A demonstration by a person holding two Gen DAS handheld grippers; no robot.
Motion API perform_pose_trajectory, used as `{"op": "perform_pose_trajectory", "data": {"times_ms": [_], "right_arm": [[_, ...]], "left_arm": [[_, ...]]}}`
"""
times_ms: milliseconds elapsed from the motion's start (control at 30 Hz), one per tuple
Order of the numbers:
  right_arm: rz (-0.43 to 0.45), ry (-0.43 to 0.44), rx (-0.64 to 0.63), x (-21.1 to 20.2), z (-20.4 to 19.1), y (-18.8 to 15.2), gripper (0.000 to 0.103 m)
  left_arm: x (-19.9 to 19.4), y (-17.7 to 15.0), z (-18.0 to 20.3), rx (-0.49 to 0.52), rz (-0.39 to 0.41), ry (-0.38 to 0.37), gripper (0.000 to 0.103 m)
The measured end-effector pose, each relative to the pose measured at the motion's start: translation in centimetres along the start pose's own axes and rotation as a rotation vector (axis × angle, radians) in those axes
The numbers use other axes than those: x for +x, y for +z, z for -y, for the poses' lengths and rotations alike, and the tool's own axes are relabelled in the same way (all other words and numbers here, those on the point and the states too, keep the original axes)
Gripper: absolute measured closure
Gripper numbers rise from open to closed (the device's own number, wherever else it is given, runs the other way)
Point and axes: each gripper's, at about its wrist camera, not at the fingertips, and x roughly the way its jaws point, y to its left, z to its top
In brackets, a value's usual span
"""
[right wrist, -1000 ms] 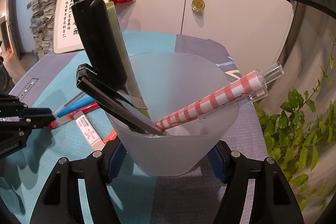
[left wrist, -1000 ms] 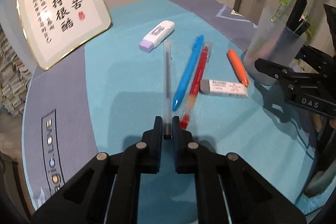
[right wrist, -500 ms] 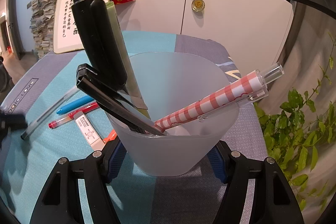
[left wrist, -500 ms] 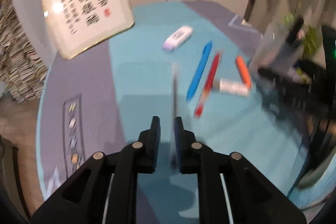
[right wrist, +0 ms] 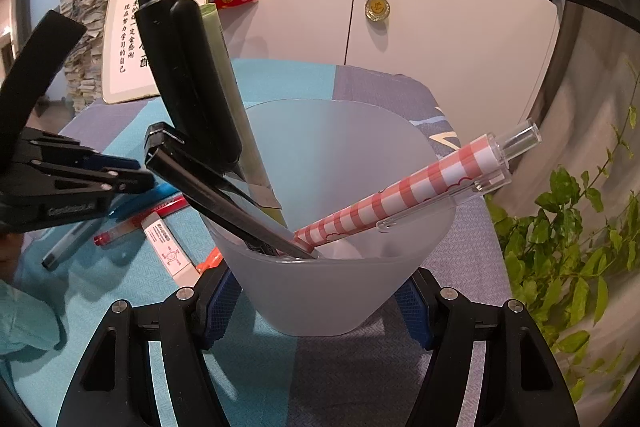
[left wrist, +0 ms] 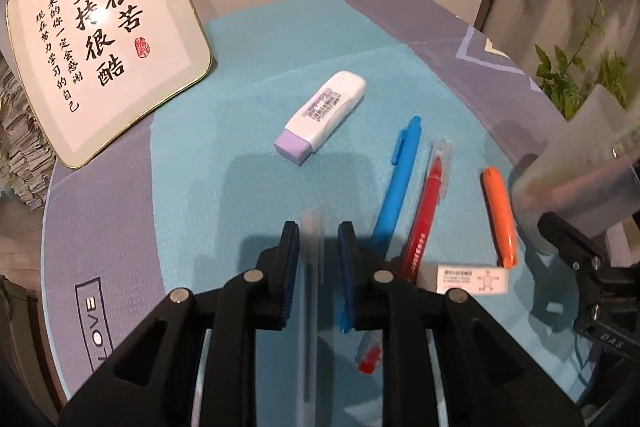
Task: Organize stationery
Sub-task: 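Grasp the clear transparent pen with the left gripper, then lift the clear pen and insert it into the cup, open left gripper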
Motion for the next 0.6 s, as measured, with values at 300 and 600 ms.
{"op": "perform_pose_trajectory", "data": {"times_ms": [300,600], "right_arm": [[0.000,-0.002,-0.003,0.0,0.0,0.0,0.033],[0.002,-0.010,-0.011,0.0,-0.2,0.0,0.033]], "left_arm": [[-5.7,0.1,-0.6,-0.029,0.151,-0.013,0.093],[-14.3,-0.3,0.6,-0.023,0.404,-0.056,0.093]]}}
